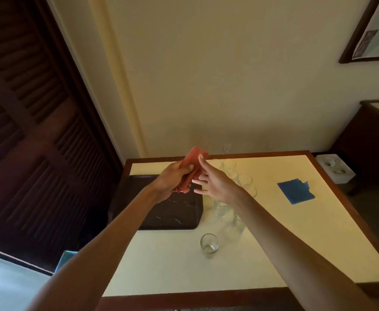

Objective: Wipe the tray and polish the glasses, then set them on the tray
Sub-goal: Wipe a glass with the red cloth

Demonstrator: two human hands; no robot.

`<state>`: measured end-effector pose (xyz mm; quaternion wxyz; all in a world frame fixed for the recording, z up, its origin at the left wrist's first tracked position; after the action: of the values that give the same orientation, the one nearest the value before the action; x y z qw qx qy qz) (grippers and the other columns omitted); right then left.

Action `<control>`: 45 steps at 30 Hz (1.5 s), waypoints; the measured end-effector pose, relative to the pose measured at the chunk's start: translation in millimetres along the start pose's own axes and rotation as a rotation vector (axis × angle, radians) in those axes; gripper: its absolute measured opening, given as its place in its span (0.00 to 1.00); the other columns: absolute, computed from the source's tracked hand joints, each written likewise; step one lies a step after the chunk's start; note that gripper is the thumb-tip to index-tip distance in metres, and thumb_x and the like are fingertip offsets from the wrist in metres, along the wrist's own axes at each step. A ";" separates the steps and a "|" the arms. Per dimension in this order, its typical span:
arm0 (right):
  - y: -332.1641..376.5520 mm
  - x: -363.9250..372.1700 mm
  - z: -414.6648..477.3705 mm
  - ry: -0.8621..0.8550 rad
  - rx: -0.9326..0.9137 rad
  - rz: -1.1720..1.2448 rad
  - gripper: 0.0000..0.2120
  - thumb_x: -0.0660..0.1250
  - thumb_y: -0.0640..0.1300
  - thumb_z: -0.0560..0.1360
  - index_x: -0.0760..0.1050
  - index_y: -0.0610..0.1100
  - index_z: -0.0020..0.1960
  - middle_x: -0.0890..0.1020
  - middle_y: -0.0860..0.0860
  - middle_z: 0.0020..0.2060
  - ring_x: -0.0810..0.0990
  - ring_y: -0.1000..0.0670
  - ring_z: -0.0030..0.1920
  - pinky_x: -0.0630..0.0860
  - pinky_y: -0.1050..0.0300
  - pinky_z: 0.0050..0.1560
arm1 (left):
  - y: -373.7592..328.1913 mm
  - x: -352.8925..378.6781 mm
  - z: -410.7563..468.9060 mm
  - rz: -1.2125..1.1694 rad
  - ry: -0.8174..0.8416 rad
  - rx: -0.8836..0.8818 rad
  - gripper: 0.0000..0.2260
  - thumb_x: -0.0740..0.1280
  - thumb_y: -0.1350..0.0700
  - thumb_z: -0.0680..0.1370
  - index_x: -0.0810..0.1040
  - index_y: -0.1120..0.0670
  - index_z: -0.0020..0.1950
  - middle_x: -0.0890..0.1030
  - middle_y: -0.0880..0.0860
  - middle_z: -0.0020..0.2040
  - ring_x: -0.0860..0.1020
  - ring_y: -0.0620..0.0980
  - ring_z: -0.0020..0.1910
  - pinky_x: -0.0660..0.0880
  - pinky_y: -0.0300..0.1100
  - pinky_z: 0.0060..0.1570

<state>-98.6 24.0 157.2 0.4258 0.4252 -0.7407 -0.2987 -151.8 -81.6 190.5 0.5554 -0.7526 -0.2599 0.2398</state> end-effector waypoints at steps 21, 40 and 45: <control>-110.8 -150.2 -23.0 -0.331 0.010 -0.170 0.16 0.57 0.53 0.85 0.72 0.44 0.65 0.76 0.49 0.33 0.70 0.55 0.25 0.67 0.62 0.25 | 208.7 62.0 -33.0 0.582 -0.035 -0.257 0.42 0.83 0.46 0.68 0.67 0.50 0.77 0.75 0.53 0.71 0.76 0.51 0.61 0.74 0.42 0.58; -166.3 -129.7 -23.7 -0.001 0.008 -1.204 0.21 0.59 0.58 0.82 0.62 0.42 0.62 0.77 0.49 0.45 0.79 0.50 0.43 0.69 0.64 0.35 | 227.7 98.9 -10.4 0.596 -0.190 -0.057 0.31 0.84 0.56 0.65 0.75 0.48 0.65 0.84 0.48 0.55 0.82 0.50 0.51 0.84 0.53 0.50; -131.7 -102.1 -20.5 0.070 0.010 -1.177 0.18 0.64 0.58 0.81 0.67 0.45 0.60 0.83 0.51 0.40 0.79 0.55 0.32 0.71 0.66 0.32 | 166.0 82.8 -14.2 0.733 -0.086 0.060 0.32 0.84 0.57 0.67 0.76 0.49 0.68 0.80 0.48 0.63 0.80 0.48 0.58 0.81 0.45 0.57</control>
<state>-2.9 52.0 22.2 0.2107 0.7765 -0.3669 -0.4670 -59.7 -78.3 28.9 0.4431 -0.7684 0.0111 0.4617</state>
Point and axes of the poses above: each hand's wrist, its own z-axis towards the middle knuckle, its own x-axis out of the palm, y = z × x, the point moved 8 cm from there along z, towards the middle knuckle
